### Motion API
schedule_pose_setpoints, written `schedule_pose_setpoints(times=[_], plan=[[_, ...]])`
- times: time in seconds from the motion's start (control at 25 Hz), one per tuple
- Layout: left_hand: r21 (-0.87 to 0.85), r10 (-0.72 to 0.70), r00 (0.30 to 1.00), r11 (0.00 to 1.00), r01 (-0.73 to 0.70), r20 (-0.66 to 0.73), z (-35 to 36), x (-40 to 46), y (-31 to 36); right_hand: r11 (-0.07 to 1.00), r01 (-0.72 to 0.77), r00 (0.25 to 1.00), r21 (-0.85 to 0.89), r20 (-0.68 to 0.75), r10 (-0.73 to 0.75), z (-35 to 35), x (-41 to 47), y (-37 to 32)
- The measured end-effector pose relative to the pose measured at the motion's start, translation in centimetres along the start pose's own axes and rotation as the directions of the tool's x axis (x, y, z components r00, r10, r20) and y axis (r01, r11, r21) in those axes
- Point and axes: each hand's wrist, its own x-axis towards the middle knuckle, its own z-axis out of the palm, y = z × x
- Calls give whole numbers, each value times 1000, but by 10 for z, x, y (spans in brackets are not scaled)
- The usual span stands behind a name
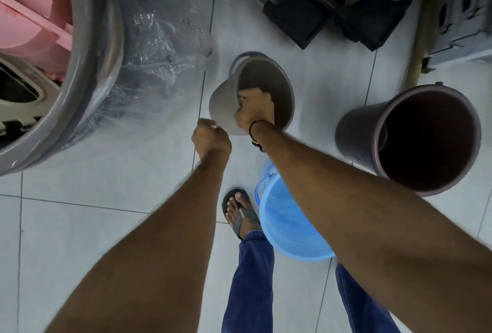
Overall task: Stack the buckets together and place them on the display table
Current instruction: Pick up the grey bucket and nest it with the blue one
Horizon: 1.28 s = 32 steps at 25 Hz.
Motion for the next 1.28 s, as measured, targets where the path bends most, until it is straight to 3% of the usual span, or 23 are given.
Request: schedule_pose_setpoints(times=[0.04,0.08,0.16,0.24,0.32,0.48,0.6,0.84,0.92,1.04,1.16,1.24,1.28], plan=[[117,216,975,971,-209,-43,1,4,0,984,135,991,-119,42,-131,2,-3,4],[260,429,903,874,-412,-12,-1,4,0,951,222,974,-214,90,-208,6,-7,11],[536,690,699,524,-662,188,-3,6,-4,873,341,939,-349,169,-299,12,-12,28],[666,691,577,184,-723,435,-4,9,-12,784,441,897,-437,243,-369,16,-16,46],[694,582,570,15,-720,579,0,10,-22,737,480,877,-475,267,-399,15,-17,62],[693,486,593,-36,-720,641,10,1,-35,627,543,839,-559,336,-427,3,-13,90],[685,453,610,-1,-729,650,19,-9,-39,544,564,825,-620,408,-391,-11,-13,103],[685,411,615,-31,-728,673,31,-32,-45,563,518,853,-644,433,-291,-42,-17,118],[679,441,592,-56,-732,675,34,-35,-45,508,540,841,-671,443,-309,-50,-15,121],[663,472,526,-186,-725,708,53,-20,-55,334,595,799,-731,492,-345,-48,7,131],[627,428,489,-285,-725,760,65,-1,-52,143,680,701,-719,580,-414,-58,30,132],[575,426,416,-370,-730,803,63,2,-52,59,713,645,-698,621,-445,-67,33,139],[539,439,356,-421,-730,825,56,2,-50,67,718,643,-693,622,-446,-73,32,144]])
